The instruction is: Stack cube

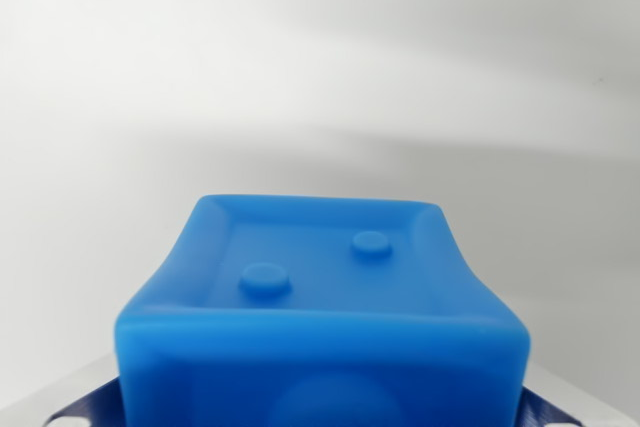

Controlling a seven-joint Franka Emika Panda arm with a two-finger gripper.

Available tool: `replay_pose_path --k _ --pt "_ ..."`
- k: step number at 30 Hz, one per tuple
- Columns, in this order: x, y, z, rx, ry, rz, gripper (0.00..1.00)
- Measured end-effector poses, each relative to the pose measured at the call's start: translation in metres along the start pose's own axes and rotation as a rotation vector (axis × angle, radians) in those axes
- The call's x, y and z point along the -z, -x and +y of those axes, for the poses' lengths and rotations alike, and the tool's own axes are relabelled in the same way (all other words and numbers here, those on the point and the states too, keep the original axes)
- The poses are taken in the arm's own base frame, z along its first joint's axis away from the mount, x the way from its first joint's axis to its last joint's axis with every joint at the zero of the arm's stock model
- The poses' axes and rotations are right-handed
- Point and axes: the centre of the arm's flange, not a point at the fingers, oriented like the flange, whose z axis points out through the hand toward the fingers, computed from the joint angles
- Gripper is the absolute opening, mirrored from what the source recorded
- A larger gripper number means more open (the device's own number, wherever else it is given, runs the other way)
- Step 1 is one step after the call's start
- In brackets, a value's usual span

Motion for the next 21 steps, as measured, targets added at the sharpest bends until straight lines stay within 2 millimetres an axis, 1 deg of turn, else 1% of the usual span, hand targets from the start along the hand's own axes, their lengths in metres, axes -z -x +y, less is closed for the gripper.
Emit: replay_pose_path --k 9,21 --pt "0.028 -0.001 0.000 -0.005 -0.002 0.002 0.00" --pt "0.036 -0.016 0.012 -0.093 0.004 0.002 0.00"
